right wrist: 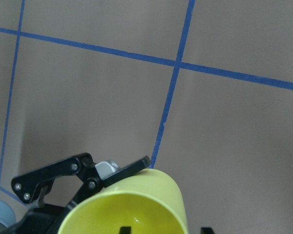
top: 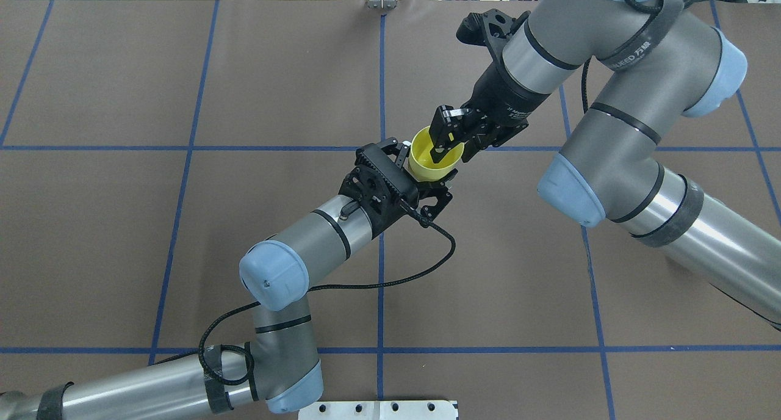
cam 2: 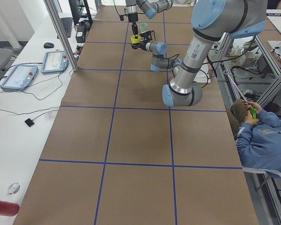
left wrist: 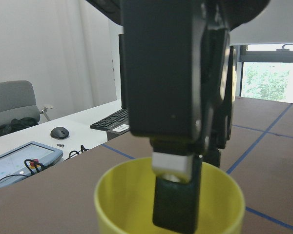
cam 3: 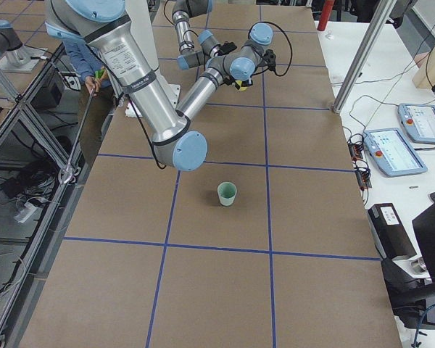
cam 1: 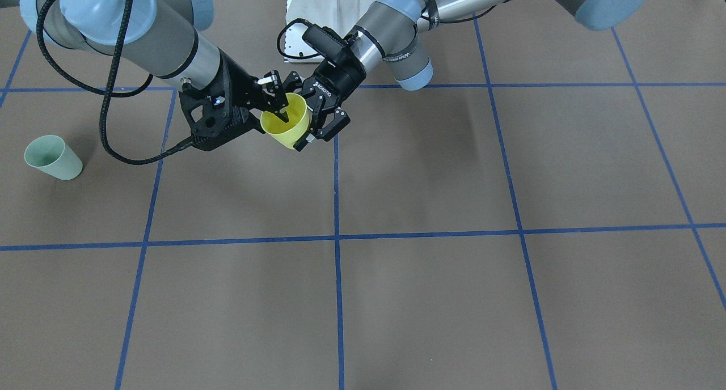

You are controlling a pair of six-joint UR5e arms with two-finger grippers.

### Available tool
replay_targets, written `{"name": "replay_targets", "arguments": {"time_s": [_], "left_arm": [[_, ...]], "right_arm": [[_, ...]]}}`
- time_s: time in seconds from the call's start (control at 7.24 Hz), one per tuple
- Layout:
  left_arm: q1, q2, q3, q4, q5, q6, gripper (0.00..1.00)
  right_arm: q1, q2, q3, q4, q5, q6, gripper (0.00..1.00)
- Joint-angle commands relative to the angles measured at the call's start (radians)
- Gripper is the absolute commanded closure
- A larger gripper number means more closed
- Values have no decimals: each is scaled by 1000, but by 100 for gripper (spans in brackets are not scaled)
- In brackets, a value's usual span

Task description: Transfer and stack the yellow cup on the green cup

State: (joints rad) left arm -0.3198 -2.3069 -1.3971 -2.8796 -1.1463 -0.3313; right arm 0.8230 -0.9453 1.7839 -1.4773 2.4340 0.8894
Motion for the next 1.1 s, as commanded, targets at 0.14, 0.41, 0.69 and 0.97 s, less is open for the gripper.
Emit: {"name": "replay_targets", "arguments": {"time_s": [0.14,0.41,0.69,0.97], "left_arm": [[5,-3,0,-3,-1,-6,22],[10,-12,-5,-10,-1,-14,0],[18,-5,-14,-12,7,-12,0],[16,6,-29,-13,8,-12,0]], "right_arm": [[2,0,0,2,0,0,84],[10,0,3,2,2,14,100],[72,-18,3,-5,52,13,100],[160,-105,52,-11,62,11,100]]}}
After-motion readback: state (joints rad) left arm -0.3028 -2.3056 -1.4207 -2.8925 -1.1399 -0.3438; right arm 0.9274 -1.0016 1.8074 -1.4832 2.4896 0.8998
